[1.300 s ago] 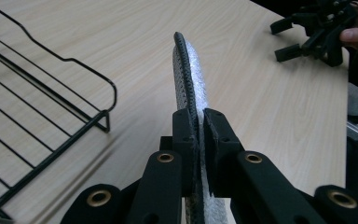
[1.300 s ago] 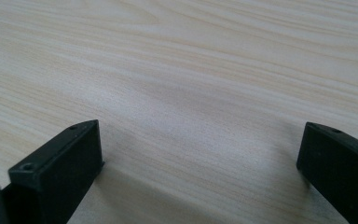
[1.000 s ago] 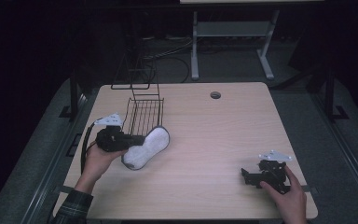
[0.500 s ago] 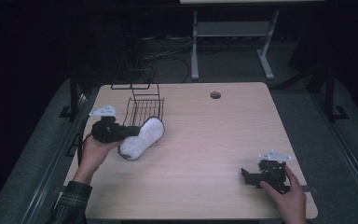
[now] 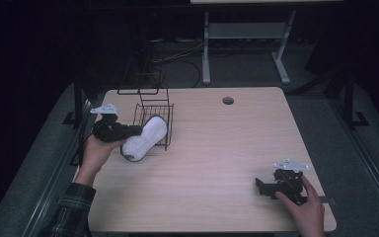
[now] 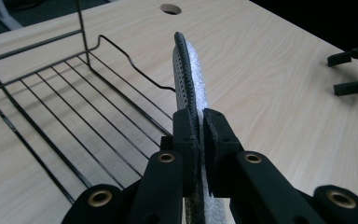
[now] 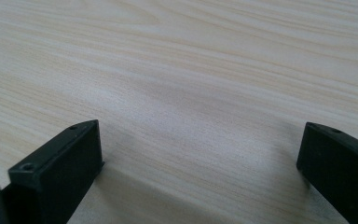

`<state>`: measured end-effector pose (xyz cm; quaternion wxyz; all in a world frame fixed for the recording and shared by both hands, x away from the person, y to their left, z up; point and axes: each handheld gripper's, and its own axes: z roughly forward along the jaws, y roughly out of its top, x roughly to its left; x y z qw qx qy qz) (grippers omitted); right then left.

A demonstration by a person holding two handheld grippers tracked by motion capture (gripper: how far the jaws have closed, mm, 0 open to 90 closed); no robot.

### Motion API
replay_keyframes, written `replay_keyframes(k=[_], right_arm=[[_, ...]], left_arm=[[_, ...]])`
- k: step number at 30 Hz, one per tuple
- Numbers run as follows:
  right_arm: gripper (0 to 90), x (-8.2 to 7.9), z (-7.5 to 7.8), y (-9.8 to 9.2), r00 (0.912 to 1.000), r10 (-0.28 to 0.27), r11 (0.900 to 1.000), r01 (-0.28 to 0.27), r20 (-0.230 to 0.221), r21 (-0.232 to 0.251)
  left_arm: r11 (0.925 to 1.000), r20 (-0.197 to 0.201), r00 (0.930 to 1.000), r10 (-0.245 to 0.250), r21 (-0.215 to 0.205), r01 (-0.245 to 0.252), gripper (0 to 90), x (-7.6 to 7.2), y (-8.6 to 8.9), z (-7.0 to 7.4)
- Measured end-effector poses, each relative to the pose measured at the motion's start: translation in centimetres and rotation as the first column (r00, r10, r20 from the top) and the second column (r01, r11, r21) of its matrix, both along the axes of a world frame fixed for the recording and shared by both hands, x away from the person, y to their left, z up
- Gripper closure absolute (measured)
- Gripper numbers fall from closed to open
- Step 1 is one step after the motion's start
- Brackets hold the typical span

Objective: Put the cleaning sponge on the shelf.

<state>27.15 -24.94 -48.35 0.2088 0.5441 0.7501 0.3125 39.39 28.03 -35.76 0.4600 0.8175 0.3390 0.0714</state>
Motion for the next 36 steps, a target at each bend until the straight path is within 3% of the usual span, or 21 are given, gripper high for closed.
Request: replay_keyframes(k=[9,36], right_arm=[[0.0,0.0,0.0,0.0,1.0000,0.000,1.000,0.000,0.000,0.000],[0.0,0.1,0.0,0.0,1.0000,-0.001,1.000,0.001,0.000,-0.001]], left_arm=[[0.9996,0.010,0.9996,0.028,0.002,-0.028,84.1,1.2,0.9,0.5],[0.9902,-0.039,0.9923,0.117,-0.071,-0.120,84.1,6.1,3.0,-0.6]])
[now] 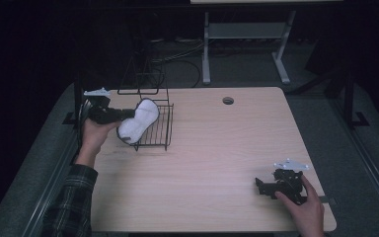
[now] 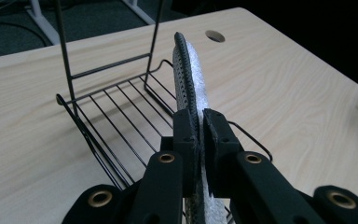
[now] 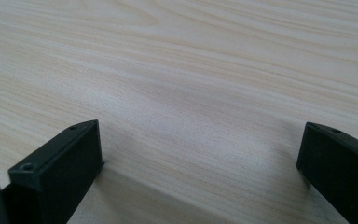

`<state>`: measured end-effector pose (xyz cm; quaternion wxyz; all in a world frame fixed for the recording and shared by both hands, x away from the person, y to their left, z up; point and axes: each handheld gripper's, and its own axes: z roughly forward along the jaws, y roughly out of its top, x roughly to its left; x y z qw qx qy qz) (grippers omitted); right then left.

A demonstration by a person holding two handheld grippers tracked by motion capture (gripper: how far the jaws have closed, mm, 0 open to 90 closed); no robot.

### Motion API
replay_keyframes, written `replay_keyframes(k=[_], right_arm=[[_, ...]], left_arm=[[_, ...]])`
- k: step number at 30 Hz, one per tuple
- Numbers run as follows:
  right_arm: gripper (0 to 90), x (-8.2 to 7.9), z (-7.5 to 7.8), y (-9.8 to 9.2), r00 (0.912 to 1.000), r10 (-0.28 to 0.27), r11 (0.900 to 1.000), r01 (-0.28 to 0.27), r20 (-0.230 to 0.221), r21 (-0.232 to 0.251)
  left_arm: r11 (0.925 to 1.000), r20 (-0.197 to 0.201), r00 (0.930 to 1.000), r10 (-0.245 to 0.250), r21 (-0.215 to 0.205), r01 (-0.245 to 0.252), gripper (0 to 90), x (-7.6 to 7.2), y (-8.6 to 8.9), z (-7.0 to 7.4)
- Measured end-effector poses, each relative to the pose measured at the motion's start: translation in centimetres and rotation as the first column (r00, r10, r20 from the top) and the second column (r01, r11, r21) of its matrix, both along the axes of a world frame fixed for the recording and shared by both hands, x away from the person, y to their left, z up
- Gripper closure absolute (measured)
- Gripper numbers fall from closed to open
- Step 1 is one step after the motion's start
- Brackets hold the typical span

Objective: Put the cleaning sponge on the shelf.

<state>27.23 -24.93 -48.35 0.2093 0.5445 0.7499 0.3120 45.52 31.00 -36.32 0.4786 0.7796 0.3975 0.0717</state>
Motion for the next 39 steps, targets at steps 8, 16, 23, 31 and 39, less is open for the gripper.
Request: replay_keyframes(k=[8,16,23,31,39], right_arm=[[0.0,0.0,0.0,0.0,1.0000,0.000,1.000,0.000,0.000,0.000],[0.0,0.0,0.0,0.0,1.0000,0.000,1.000,0.000,0.000,0.000],[0.0,0.0,0.0,0.0,1.0000,0.000,1.000,0.000,0.000,0.000],[0.0,0.0,0.0,0.0,1.0000,0.000,1.000,0.000,0.000,0.000],[0.0,0.0,0.0,0.0,1.0000,0.000,1.000,0.000,0.000,0.000]], left_arm=[[0.9992,-0.018,0.9995,0.024,-0.030,-0.025,84.1,1.6,0.1,-0.6],[0.9990,-0.037,0.9990,0.026,-0.036,-0.028,84.1,3.0,-0.4,-1.2],[0.9975,-0.049,0.9985,0.026,-0.064,-0.029,84.0,3.7,-1.2,-1.7],[0.9977,-0.068,0.9975,0.021,-0.063,-0.025,83.9,4.2,-1.6,-2.7],[0.9990,-0.073,0.9970,0.024,-0.037,-0.027,81.1,4.3,-2.3,-3.2]])
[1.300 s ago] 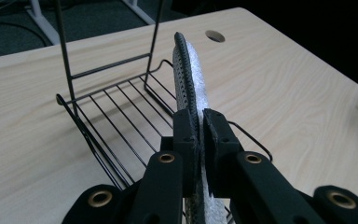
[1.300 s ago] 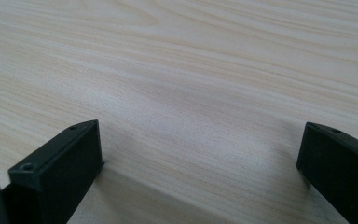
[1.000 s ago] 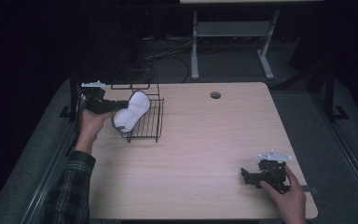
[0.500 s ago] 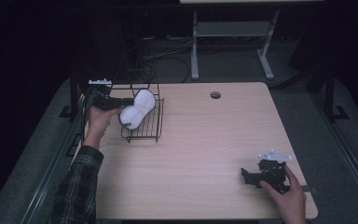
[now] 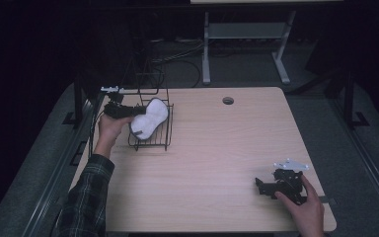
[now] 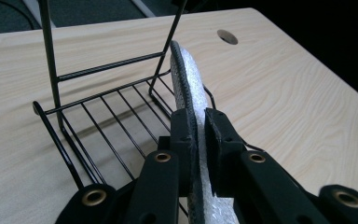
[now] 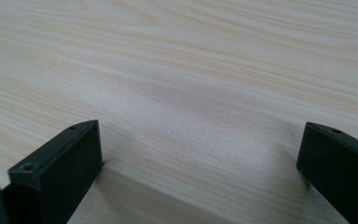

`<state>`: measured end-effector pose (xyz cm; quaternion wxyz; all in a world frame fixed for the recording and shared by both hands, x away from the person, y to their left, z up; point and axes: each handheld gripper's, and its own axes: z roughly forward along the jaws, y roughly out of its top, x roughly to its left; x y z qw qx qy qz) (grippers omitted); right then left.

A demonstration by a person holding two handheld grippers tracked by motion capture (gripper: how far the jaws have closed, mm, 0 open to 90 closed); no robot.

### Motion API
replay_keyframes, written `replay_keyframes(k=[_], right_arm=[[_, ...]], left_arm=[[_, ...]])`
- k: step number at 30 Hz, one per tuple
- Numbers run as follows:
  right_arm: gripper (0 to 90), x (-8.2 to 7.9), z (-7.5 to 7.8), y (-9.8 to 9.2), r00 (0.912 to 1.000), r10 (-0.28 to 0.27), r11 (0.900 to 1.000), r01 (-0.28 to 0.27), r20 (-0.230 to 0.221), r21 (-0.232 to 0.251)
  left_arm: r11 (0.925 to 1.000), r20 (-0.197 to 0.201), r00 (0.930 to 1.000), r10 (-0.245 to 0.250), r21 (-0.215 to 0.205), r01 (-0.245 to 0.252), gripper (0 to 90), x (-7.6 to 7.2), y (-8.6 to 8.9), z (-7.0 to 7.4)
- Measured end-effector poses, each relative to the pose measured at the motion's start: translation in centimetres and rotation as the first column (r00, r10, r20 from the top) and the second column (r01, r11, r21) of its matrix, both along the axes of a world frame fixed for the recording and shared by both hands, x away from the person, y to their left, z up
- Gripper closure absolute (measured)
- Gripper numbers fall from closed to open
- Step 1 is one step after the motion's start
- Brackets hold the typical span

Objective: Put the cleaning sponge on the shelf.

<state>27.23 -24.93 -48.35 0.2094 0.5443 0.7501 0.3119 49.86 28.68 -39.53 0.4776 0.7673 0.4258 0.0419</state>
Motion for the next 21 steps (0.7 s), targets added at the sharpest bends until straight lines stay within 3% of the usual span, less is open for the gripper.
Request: replay_keyframes(k=[8,14,21], right_arm=[[0.0,0.00,0.00,0.00,1.0000,-0.001,1.000,0.001,0.000,0.000],[0.0,0.00,0.00,0.01,1.0000,-0.001,1.000,0.001,0.000,0.001],[0.0,-0.01,0.00,0.01,1.0000,-0.001,1.000,0.001,-0.001,0.001]], left_arm=[[0.9997,-0.004,1.0000,0.005,0.023,-0.005,78.0,0.05,-0.06,-0.22],[0.9967,-0.006,0.9998,0.021,0.079,-0.020,61.9,0.06,0.02,-0.38],[0.9928,0.013,0.9990,0.044,0.111,-0.045,52.5,-0.33,0.65,-0.13]])
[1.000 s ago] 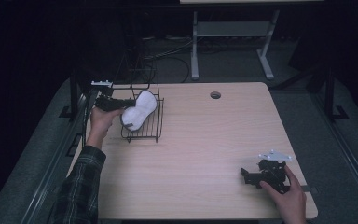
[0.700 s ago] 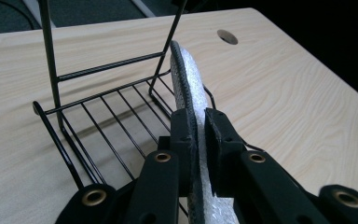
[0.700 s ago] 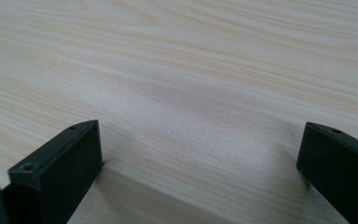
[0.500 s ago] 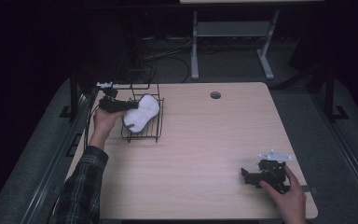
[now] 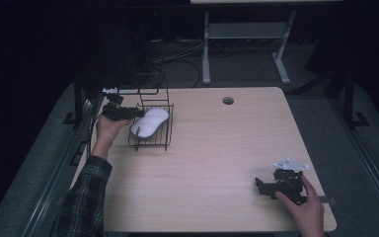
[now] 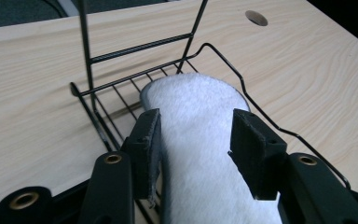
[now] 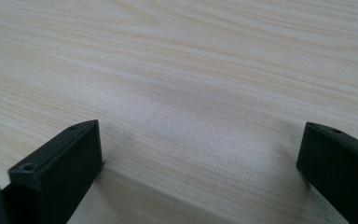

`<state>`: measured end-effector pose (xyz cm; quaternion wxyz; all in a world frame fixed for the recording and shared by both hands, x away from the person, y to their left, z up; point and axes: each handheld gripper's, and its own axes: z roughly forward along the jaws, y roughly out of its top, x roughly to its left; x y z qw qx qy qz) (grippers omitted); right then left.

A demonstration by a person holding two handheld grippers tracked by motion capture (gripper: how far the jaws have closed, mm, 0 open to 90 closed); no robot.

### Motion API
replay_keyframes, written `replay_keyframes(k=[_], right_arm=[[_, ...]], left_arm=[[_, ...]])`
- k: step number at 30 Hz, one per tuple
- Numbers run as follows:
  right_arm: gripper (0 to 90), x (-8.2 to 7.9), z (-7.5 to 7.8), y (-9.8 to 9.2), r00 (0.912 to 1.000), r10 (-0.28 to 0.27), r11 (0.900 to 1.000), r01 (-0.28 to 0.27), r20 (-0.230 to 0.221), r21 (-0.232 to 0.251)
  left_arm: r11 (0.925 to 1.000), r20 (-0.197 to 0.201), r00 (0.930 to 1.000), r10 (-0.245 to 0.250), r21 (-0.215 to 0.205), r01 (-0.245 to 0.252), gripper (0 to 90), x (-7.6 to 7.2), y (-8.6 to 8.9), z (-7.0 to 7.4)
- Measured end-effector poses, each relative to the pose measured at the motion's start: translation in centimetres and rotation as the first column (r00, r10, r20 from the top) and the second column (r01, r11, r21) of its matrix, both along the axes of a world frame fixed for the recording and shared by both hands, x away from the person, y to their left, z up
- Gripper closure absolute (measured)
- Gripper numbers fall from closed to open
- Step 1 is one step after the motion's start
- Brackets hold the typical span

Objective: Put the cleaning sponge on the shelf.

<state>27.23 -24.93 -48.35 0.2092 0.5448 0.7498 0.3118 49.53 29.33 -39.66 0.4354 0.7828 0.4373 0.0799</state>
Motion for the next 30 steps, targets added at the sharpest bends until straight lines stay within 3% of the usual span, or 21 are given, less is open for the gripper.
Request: replay_keyframes(k=[1,4,10,15,21,24,30], right_arm=[[0.0,0.0,0.0,0.0,1.0000,0.000,1.000,0.000,0.000,0.000],[0.0,0.0,0.0,0.0,1.0000,0.001,1.000,-0.001,0.001,0.000],[0.0,0.0,0.0,0.0,1.0000,0.001,1.000,-0.001,0.001,0.000],[0.0,0.0,0.0,0.0,1.0000,0.000,1.000,0.000,0.001,0.000],[0.0,0.0,0.0,0.0,1.0000,0.001,1.000,-0.001,0.001,-0.001],[0.0,0.0,0.0,0.0,1.0000,0.000,1.000,0.000,0.000,0.000],[0.0,0.0,0.0,0.0,1.0000,0.000,1.000,0.000,0.001,0.000]], left_arm=[[1.0000,0.016,0.9999,0.006,0.002,-0.006,52.6,-0.1,0.1,0.0],[1.0000,0.013,0.9999,0.000,0.002,0.000,59.1,-0.6,0.5,-0.2],[0.9995,-0.005,0.9996,-0.027,-0.013,0.027,89.6,-1.7,1.3,-1.1],[0.9992,-0.007,0.9992,-0.039,-0.004,0.039,89.9,-2.5,1.2,-1.9],[0.9962,-0.018,0.9970,-0.075,0.043,0.076,90.0,-3.3,0.2,-2.7],[0.9965,-0.024,0.9965,-0.080,0.022,0.081,90.0,-3.5,-0.2,-2.9],[0.9945,-0.022,0.9946,-0.101,0.025,0.102,90.0,-3.6,-1.1,-2.9]])
